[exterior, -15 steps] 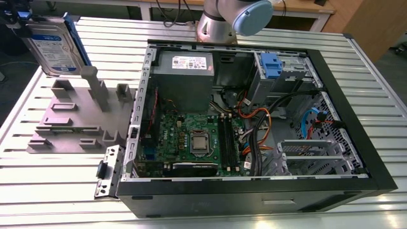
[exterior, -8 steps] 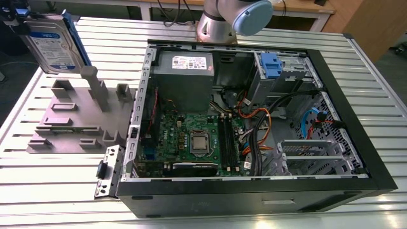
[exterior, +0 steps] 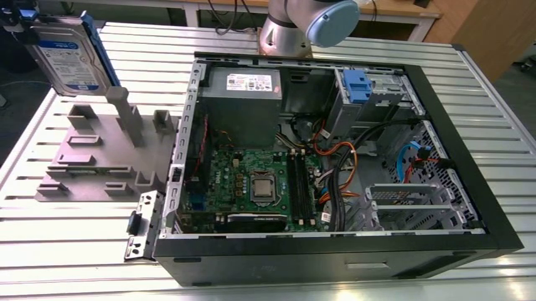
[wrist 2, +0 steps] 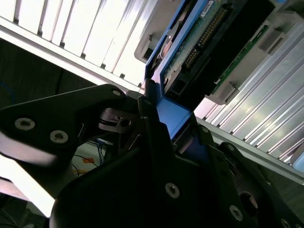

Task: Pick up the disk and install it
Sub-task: 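Pick up the disk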

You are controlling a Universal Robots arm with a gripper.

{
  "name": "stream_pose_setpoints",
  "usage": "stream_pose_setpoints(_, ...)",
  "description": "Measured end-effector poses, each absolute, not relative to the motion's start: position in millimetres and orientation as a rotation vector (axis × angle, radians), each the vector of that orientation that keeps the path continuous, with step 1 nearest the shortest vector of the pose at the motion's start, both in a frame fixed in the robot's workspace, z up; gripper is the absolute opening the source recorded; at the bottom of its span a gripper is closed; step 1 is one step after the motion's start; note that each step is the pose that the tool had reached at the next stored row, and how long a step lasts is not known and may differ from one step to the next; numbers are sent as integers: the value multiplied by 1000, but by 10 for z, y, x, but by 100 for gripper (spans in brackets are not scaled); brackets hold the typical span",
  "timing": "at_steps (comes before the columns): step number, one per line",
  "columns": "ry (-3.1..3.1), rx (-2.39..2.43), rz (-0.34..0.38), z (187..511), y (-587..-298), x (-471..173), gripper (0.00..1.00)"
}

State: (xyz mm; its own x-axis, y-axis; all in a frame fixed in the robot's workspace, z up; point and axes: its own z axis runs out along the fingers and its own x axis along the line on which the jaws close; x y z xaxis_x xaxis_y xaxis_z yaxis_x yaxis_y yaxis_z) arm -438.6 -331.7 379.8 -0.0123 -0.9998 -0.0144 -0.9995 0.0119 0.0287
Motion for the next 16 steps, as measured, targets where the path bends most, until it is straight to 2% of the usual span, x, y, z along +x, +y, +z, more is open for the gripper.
stream_pose_setpoints(16,-2228,2201,-48,3913,-3317,-4386,36)
